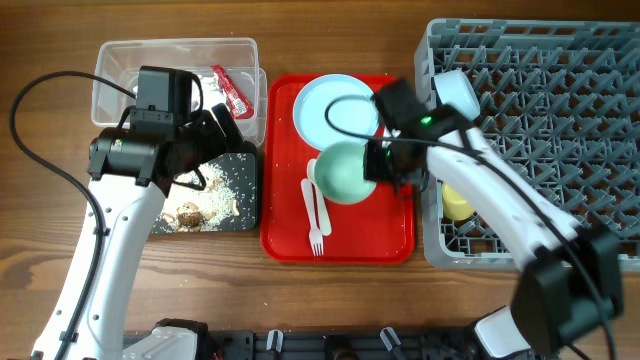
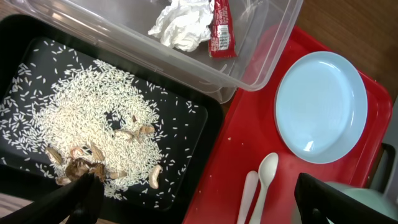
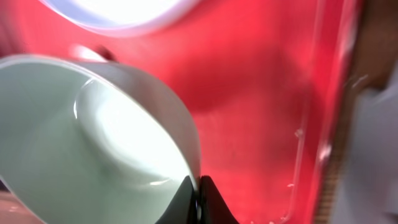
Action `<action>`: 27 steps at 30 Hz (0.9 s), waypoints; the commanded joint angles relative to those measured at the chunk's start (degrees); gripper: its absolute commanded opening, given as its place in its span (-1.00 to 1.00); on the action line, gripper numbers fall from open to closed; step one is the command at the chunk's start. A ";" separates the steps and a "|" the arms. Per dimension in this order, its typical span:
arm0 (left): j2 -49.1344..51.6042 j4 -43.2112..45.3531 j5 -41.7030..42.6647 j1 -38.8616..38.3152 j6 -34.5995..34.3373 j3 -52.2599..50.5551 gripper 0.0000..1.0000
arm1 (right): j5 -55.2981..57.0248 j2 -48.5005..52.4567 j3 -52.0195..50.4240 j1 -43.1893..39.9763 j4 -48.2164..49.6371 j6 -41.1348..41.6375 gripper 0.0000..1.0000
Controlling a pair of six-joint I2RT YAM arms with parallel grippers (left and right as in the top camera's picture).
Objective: Sort waste into correct bins and load items into the dishwasher rack
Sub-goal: 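Carry the pale-green bowl with the right gripper into the rack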
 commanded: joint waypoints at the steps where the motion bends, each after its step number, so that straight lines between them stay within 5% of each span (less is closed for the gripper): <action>1: -1.14 -0.07 -0.98 0.48 0.04 0.79 1.00 | 12.90 -7.41 8.44 -2.05 -4.63 -3.26 -0.92; 10: -1.14 -0.07 -0.98 0.48 0.07 0.79 1.00 | 47.28 -16.26 10.86 -8.61 -7.26 -4.46 -0.91; 15: -1.14 -0.07 -0.98 0.48 0.07 0.79 1.00 | 61.46 -15.19 10.19 -10.75 -7.98 -15.08 -0.91; 23: -1.14 -0.04 -0.98 0.48 0.07 0.79 1.00 | 68.72 -7.32 8.50 -15.61 -6.32 -21.55 -0.91; 27: -1.14 -0.07 -0.98 0.48 0.04 0.79 1.00 | 71.23 -0.39 8.50 -17.07 3.74 -27.32 -0.91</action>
